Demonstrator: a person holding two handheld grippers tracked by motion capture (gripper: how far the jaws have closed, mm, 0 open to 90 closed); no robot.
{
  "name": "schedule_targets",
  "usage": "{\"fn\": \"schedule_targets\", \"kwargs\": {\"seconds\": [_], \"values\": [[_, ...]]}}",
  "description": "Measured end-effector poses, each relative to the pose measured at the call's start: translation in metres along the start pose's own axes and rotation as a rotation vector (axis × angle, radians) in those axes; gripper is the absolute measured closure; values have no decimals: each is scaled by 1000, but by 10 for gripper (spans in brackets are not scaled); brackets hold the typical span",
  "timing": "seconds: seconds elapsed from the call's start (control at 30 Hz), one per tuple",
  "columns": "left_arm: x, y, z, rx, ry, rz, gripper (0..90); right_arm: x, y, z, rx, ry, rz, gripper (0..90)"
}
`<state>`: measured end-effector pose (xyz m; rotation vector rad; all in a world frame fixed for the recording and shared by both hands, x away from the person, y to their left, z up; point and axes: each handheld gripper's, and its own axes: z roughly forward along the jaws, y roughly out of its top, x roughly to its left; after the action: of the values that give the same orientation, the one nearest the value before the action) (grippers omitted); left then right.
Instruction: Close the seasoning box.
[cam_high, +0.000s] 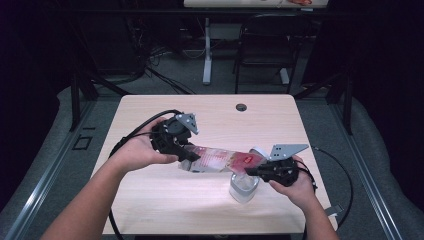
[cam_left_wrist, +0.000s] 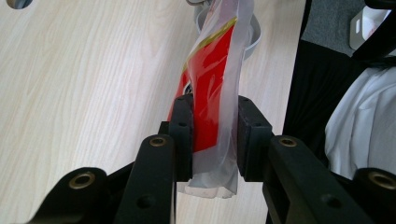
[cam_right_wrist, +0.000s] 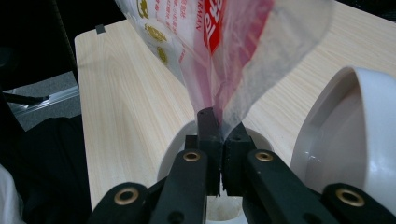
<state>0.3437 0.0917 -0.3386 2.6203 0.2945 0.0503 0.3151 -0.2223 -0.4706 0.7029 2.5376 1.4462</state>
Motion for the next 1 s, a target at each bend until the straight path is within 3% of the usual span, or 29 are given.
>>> {"fn": "schedule_targets", "kwargs": {"seconds": [1.0], "values": [[-1,7,-1,0,1,18,722,0,-2,-1,12,-1,-6,890]]}}
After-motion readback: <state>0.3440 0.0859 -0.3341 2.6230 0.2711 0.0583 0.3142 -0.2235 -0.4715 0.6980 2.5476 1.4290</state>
